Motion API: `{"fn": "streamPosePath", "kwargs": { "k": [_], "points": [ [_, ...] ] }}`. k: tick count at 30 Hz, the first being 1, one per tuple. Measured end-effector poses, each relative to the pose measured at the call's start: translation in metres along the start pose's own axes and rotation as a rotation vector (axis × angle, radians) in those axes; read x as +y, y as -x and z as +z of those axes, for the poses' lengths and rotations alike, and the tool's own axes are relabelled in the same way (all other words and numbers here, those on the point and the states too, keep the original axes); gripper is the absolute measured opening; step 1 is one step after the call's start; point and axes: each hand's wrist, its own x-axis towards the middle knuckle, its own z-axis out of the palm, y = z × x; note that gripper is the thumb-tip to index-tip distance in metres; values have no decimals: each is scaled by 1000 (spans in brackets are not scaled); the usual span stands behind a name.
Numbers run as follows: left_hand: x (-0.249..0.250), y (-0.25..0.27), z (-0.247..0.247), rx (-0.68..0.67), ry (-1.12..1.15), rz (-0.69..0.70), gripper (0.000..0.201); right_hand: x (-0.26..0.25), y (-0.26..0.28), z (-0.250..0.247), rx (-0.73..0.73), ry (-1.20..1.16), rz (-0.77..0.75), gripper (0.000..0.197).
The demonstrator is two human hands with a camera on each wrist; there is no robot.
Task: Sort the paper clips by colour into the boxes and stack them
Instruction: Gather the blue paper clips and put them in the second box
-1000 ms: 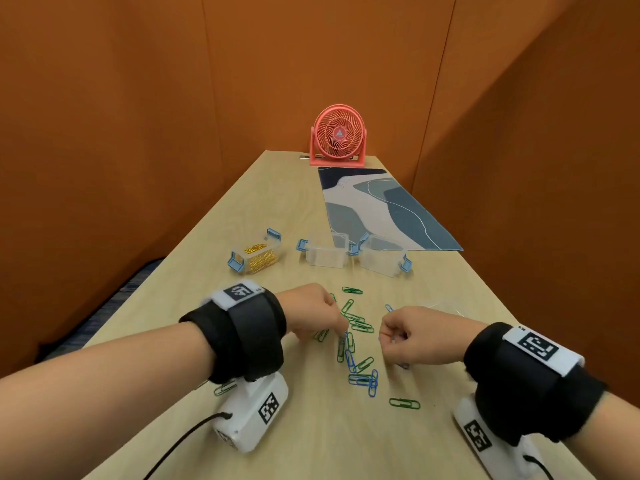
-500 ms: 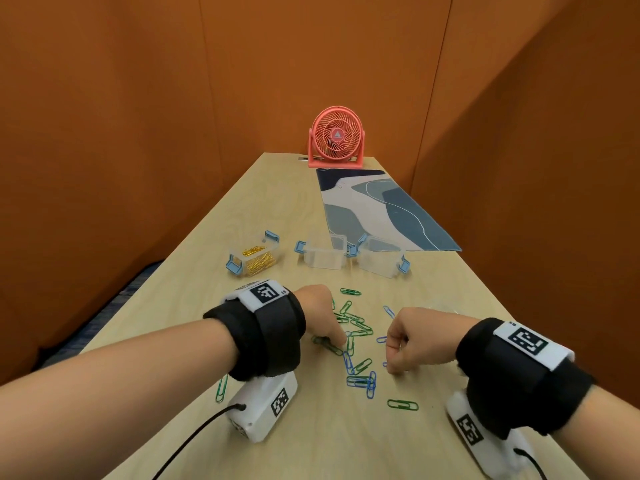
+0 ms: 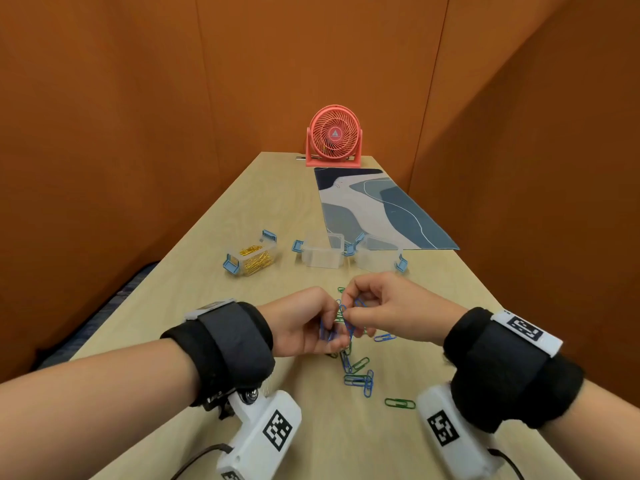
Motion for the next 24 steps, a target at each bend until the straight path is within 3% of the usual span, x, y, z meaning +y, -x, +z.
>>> {"fn": "streamPosePath", "kwargs": {
  "k": [7, 10, 13, 15, 18, 20, 24],
  "points": [
    [-10, 4, 6, -42, 299, 85, 27, 0, -5, 9, 58, -87, -120, 7],
    [-12, 0, 6, -18, 244, 40, 32, -3, -2, 8, -7, -106, -140, 9],
    [-13, -2, 4, 41, 103, -19, 30, -1, 0, 2, 64, -75, -147, 15],
    [-12, -1, 0, 73, -15, -58, 28, 4, 3, -4, 72, 34, -74, 19],
    [-9, 4, -7, 97, -221, -66, 25, 14, 12, -9, -127, 302, 156, 29],
    [-9, 8, -6, 71, -436, -14, 22, 21, 17, -9, -182, 420, 267, 32],
    [-11, 8, -1, 55, -670, 65, 39, 22, 26, -15, -214, 563, 517, 44]
  ]
}}
